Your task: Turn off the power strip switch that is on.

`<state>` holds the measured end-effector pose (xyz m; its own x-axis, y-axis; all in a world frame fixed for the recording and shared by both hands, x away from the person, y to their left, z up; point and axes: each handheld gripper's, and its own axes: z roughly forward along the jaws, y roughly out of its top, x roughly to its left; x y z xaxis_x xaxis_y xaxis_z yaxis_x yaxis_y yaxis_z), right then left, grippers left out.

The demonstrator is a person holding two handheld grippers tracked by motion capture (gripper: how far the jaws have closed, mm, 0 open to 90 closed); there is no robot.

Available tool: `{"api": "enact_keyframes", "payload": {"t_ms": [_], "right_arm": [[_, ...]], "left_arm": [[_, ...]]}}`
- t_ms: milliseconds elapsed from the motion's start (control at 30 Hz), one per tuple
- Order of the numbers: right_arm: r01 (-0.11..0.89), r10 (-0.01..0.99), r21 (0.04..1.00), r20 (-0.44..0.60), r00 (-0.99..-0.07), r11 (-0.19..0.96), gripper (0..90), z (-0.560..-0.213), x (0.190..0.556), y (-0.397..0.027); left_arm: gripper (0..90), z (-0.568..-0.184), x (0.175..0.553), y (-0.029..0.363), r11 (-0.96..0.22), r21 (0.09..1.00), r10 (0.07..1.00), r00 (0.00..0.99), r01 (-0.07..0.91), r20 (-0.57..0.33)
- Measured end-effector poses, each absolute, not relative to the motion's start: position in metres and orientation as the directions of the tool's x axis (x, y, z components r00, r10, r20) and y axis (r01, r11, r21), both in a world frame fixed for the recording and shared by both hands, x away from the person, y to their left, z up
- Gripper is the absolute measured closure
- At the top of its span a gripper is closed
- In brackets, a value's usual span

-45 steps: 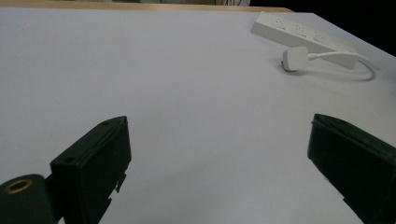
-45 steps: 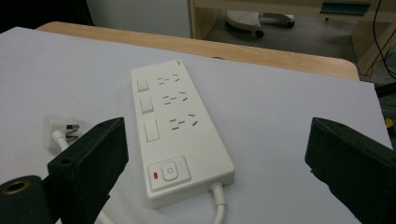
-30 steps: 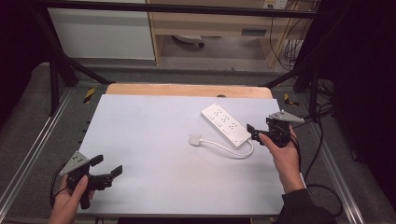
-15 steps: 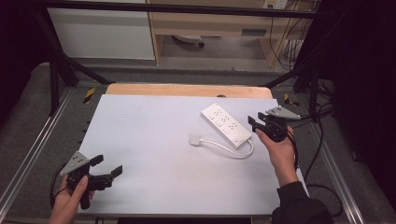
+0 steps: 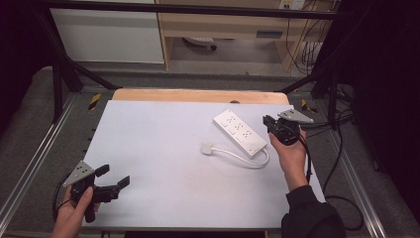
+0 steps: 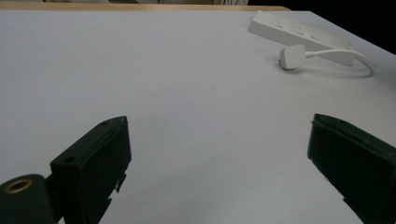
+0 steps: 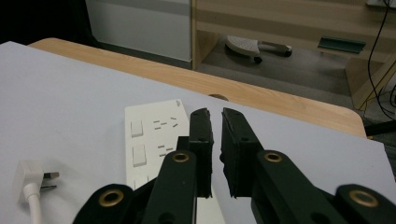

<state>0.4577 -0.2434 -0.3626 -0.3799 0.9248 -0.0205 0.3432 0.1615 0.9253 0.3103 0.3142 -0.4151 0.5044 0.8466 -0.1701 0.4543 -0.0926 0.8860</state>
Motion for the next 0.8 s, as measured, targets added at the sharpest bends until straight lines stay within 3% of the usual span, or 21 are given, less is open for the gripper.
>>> {"api": "enact_keyframes", "payload": {"t_ms": [300, 800], "right_arm": [[0.315, 0.910, 0.927, -0.061, -0.410, 0.204, 88.3, -0.363, 0.468, -0.234], [0.345, 0.909, 0.917, -0.043, -0.414, 0.201, 90.0, -0.375, 0.480, -0.230]], "left_arm": [[6.0, -0.416, 0.309, 0.315, -0.093, 0.884, 0.849, 0.500, 0.458, -0.170], [6.0, -0.416, 0.311, 0.314, -0.099, 0.881, 0.845, 0.507, 0.462, -0.171]]}}
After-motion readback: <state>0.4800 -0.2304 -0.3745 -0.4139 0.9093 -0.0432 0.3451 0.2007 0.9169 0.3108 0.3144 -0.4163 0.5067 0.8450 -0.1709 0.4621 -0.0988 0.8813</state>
